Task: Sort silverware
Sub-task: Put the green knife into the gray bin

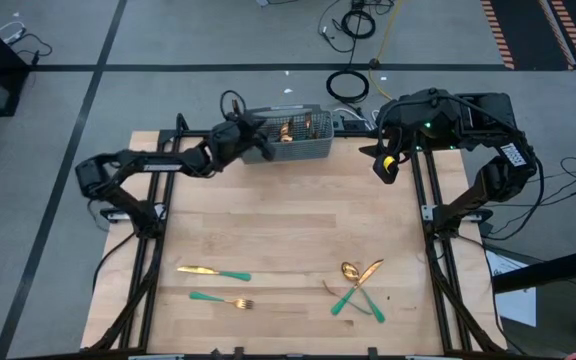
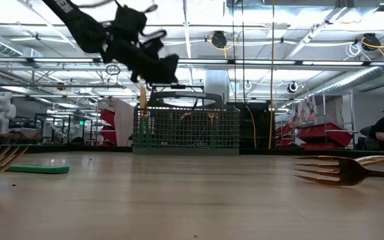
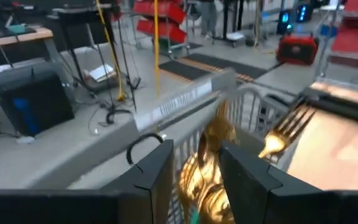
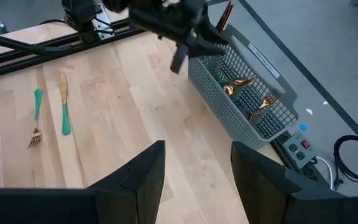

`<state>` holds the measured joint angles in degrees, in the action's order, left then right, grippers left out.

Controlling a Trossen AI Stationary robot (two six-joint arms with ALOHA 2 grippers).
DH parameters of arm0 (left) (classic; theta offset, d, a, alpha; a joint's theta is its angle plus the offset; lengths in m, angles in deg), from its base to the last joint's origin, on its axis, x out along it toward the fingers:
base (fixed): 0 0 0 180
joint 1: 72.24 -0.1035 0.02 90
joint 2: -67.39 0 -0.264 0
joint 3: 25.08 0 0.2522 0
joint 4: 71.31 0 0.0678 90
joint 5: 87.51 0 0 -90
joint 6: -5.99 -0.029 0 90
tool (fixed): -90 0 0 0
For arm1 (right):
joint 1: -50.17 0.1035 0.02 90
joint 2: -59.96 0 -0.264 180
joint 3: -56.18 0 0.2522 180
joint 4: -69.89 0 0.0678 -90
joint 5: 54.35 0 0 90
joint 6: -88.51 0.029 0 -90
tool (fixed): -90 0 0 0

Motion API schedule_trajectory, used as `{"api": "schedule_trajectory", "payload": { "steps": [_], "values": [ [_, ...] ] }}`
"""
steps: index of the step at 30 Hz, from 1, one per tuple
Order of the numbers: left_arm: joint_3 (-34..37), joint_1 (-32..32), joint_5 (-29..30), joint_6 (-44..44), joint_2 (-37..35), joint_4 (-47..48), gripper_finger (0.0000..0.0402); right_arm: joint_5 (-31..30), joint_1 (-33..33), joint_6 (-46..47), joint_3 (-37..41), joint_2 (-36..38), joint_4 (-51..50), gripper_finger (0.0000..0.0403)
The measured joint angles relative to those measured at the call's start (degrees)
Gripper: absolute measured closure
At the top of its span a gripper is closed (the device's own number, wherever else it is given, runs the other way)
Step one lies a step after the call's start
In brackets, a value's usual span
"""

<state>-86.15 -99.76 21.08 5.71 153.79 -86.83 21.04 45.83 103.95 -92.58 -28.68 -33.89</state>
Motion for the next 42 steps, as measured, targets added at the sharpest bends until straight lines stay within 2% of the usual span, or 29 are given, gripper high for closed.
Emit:
{"api": "schedule_trajectory", "payload": {
  "steps": [2,4,7,9,12,16,26,34,42],
  "values": [
    [0.02,1.70,-0.47,2.66,-5.38,4.36,0.0265,-0.01,0.00,0.00,0.00,0.00,0.00,0.0229],
    [-0.12,3.67,-4.17,6.07,-12.18,12.96,0.0265,0.00,0.00,-0.10,0.00,0.00,0.00,0.0229],
    [-0.14,6.89,-12.97,6.56,-22.04,32.87,0.0265,-0.02,0.00,-1.33,0.00,0.00,0.01,0.0229],
    [-0.13,10.44,-15.19,7.49,-26.92,46.51,0.0265,-0.04,0.00,-1.95,0.00,0.00,0.01,0.0229],
    [-0.03,15.93,-15.29,8.11,-30.95,63.75,0.0265,-0.24,0.00,-2.60,0.00,0.00,0.00,0.0229],
    [0.02,22.51,-15.74,12.26,-30.12,73.70,0.0265,-0.26,0.00,-2.48,0.01,0.00,0.01,0.0229],
    [0.02,40.05,-22.69,18.55,-16.15,76.31,0.0265,-0.26,0.00,-0.23,0.01,0.00,0.00,0.0229],
    [0.02,52.63,-20.49,28.30,-7.97,69.93,0.0265,-0.26,0.00,0.37,0.01,0.00,0.00,0.0229],
    [0.02,57.43,-16.78,29.56,-0.81,70.06,0.0265,-0.18,0.00,0.39,0.00,0.00,0.00,0.0229]
  ]
}}
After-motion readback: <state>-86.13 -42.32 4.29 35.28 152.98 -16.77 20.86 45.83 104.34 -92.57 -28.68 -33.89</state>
